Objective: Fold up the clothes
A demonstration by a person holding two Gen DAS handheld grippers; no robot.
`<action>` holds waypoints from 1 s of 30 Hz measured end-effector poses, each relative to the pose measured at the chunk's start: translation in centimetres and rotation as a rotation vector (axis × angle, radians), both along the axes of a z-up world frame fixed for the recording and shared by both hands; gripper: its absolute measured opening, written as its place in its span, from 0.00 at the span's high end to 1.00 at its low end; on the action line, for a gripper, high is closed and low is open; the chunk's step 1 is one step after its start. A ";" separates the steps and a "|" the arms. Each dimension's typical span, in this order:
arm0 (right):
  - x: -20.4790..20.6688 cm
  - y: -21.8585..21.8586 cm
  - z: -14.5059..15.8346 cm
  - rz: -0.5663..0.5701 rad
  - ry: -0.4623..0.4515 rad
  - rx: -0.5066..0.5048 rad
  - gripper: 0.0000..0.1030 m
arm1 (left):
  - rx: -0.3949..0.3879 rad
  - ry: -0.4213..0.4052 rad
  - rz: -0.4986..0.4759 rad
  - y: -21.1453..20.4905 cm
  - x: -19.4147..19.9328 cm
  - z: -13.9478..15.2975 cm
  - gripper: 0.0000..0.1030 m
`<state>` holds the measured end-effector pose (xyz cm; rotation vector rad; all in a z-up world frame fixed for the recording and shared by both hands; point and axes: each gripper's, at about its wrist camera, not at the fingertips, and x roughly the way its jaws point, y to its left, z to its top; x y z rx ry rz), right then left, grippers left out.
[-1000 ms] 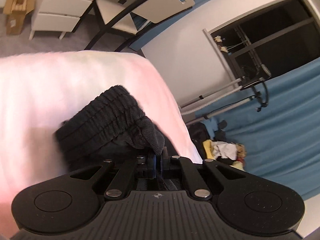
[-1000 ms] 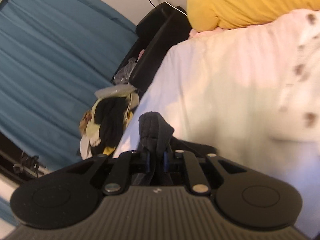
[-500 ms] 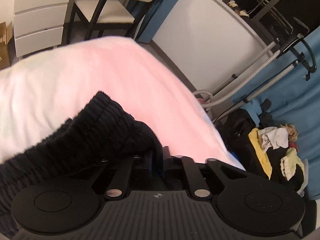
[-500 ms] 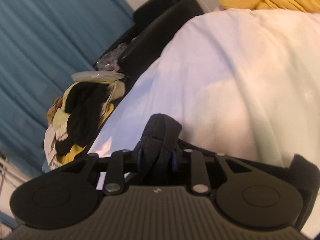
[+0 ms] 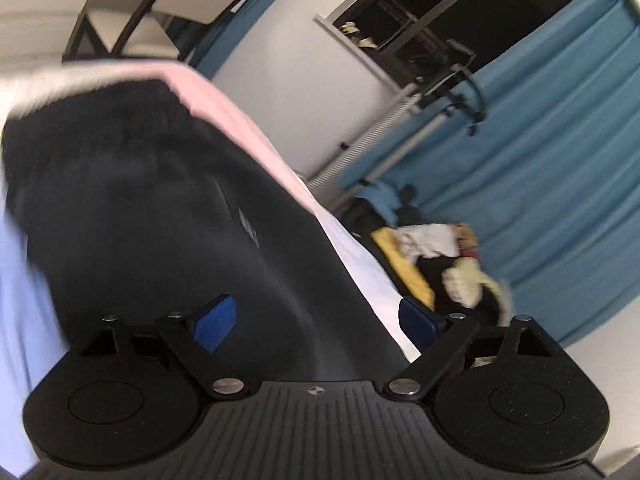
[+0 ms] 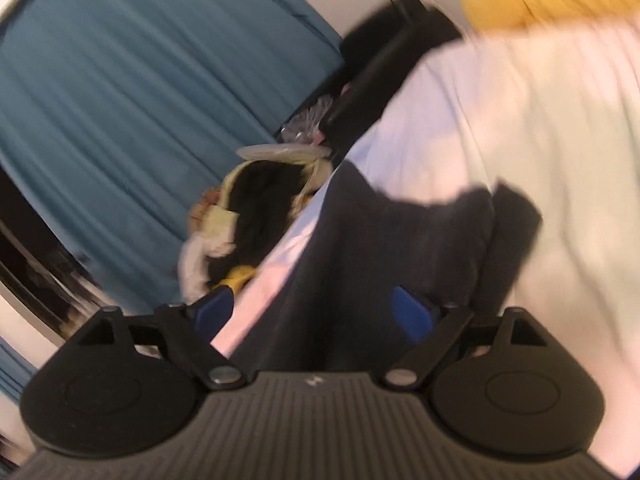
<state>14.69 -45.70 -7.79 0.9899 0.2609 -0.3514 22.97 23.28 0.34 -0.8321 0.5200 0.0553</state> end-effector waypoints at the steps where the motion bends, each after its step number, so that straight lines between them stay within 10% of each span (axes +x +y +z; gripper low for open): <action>1: -0.6 -0.4 0.1 0.011 0.013 0.058 0.15 | -0.017 0.002 0.008 -0.8 -1.3 -1.0 0.10; 11: -4.4 -2.4 -2.0 0.014 0.049 0.336 0.15 | -0.187 0.162 -0.011 -1.4 -3.2 -6.7 0.10; 25: 2.2 -4.7 -6.2 0.105 -0.074 0.260 0.13 | -0.301 0.115 -0.023 -0.4 2.2 -10.8 0.10; 28: 2.8 -4.5 -5.6 0.102 -0.119 0.193 0.29 | -0.285 0.111 -0.015 -0.5 2.8 -10.8 0.10; 30: 3.2 -4.2 -4.8 0.089 -0.111 0.120 0.68 | -0.276 0.104 -0.009 -0.8 2.9 -10.7 0.11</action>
